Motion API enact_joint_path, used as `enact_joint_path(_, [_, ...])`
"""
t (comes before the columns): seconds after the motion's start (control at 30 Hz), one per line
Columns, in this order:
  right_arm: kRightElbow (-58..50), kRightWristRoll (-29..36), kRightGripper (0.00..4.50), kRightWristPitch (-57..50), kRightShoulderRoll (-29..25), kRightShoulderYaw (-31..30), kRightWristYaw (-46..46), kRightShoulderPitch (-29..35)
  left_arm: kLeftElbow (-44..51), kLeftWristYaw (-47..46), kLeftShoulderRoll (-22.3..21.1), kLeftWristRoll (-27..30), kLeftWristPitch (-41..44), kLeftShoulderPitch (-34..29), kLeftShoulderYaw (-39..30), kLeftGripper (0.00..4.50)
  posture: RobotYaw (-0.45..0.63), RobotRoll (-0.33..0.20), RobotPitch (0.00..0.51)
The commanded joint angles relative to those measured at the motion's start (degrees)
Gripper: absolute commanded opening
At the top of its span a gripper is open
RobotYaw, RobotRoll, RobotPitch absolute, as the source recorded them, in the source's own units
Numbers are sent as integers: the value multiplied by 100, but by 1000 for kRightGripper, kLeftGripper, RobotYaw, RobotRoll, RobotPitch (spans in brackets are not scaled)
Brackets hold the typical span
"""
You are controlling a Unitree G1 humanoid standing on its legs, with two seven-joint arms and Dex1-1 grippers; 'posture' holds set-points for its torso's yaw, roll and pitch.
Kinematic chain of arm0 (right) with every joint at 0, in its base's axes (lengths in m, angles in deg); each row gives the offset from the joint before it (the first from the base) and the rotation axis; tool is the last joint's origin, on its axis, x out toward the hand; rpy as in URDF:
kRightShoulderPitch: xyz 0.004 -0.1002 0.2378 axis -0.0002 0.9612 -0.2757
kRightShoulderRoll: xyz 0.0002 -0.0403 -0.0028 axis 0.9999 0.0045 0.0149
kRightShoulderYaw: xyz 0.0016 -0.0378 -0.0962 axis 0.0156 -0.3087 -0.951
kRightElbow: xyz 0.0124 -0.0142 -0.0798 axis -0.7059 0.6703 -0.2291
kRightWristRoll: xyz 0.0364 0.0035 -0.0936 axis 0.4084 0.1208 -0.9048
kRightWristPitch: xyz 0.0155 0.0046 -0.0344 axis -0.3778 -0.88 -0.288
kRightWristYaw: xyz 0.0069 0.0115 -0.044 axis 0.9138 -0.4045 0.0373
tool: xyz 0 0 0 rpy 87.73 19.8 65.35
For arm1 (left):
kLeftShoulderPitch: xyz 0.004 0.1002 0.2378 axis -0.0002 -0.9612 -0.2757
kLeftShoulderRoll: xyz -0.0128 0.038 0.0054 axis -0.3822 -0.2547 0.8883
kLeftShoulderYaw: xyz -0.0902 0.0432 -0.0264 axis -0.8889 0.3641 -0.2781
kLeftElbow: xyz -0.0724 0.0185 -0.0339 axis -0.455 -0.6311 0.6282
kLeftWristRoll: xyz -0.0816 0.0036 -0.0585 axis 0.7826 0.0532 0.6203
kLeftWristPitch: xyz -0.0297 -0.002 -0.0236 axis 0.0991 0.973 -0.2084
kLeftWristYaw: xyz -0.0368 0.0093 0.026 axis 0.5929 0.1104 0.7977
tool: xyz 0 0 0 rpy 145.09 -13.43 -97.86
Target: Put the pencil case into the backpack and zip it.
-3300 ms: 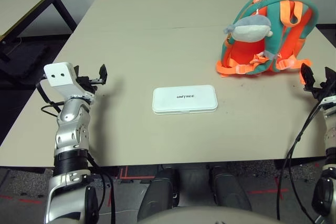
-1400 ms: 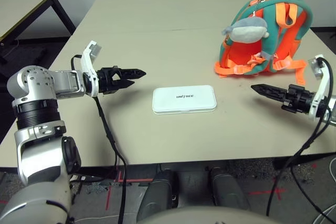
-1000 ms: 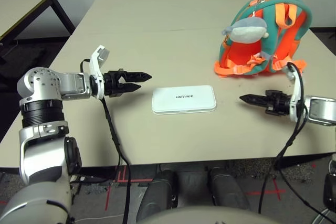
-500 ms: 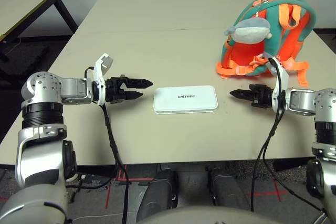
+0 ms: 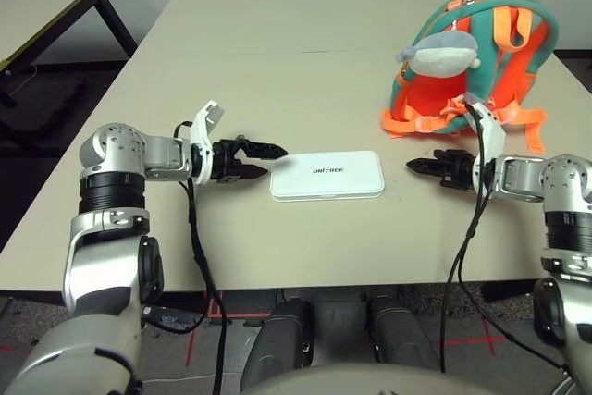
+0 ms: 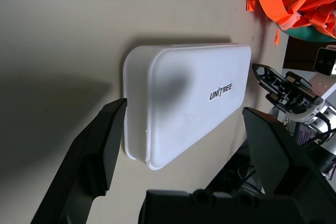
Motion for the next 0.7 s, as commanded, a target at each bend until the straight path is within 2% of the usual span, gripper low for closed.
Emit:
enact_joint_path(0.03, [-153,-11,37,-124,133,42,-3,44,-110,197,8,-279,55,-10,99,4500,-94,0,108])
enact_joint_path(0.4, [-187,-142,37,-97,425,-35,-6,117,-164,555,164,-751,-14,-98,177,4500,-83,0,117])
enact_joint_path(0.7, [-336,-149,37,-144,563,-46,-38,235,-291,750,501,-1099,-127,-111,274,4500,-94,0,116])
